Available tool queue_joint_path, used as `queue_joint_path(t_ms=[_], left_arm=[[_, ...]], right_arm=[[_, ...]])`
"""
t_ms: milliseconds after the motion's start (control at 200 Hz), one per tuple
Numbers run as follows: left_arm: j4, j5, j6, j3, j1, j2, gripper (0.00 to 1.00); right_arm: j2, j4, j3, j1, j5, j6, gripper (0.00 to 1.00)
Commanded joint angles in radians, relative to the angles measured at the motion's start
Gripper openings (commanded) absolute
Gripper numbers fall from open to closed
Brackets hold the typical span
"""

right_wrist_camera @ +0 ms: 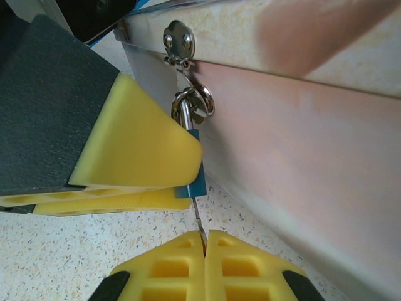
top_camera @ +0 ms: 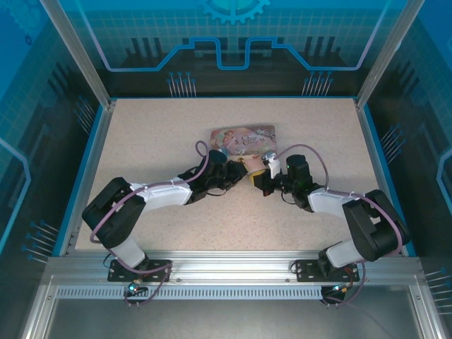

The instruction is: Unlock a padlock with a key

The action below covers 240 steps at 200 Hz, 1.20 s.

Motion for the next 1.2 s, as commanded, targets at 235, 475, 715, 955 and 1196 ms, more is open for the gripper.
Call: queue_joint_path(t_ms=[235,475,715,955,1196], left_arm=[[0.045,0.044,-0.047,-0.005,-0.019,-0.011,0.0],[0.03,0.044,-0.039,-0.001,-0.021,-0.001,0.0],[0.041,0.037,-0.041,-0.016,-0.022,0.007,0.0],[0.052,0.046,-0.045,-0.013,-0.026,0.022,0.0],[0.038,0.036,-0.037,-0.017,-0.023,0.01,0.0]], right_arm=[[0.036,0.181,0.014,0.014,-0.027,0.003,0.0],[0.038,0.203,0.048,0.026,-0.045,-0.007,0.0],[0.048,0.236,0.091,0.033,-0.079,0.034,0.0],[0.052,0.224,0.112,0.032,-0.065,0.032,0.0],[0.057,0.213,0.106,0.018,-0.083,0.033,0.02]])
